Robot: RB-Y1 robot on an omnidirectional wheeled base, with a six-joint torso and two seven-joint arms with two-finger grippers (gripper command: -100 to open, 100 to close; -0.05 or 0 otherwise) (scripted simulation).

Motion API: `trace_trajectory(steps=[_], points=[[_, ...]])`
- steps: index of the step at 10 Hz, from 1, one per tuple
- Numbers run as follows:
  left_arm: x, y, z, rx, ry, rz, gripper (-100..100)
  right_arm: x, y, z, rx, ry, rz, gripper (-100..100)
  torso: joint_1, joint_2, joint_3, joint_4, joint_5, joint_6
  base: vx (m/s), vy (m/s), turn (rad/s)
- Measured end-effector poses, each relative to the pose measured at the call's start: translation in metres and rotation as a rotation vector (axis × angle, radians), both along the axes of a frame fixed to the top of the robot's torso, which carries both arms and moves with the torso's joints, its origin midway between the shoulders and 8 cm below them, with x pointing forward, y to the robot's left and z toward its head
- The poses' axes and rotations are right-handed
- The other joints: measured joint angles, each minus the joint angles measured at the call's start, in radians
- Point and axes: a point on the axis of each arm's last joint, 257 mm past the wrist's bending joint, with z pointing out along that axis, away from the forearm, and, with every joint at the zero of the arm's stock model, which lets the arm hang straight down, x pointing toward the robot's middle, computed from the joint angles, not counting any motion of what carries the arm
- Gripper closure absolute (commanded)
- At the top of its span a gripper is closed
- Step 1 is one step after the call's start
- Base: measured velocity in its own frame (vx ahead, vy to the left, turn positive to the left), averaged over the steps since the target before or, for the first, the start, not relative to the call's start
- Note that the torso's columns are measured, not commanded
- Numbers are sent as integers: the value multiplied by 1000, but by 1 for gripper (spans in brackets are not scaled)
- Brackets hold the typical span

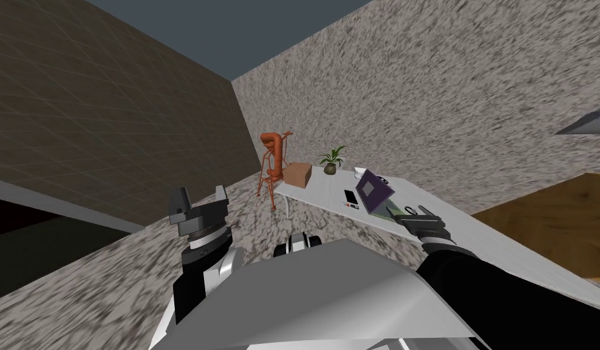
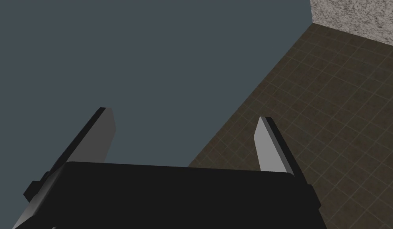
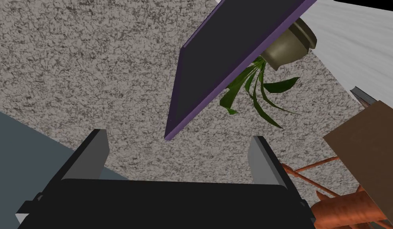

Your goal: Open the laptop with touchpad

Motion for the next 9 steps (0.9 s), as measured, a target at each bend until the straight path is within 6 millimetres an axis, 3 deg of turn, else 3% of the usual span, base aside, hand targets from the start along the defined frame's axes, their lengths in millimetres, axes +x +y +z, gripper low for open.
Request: trace_trajectory(steps=[6,8,9], points=[[0,0,0,0,0,0,0,-48,-48,10,-238,216,-123,-100,1,-1,0,0,0,0,74,19,137],[0,0,0,0,0,0,0,-51,-50,13,-244,221,-128,-100,-4,-2,-1,0,-1,0,76,-49,12],[0,0,0,0,0,0,0,-51,-50,14,-243,221,-128,100,-1,0,0,0,-1,0,9,-14,-10]])
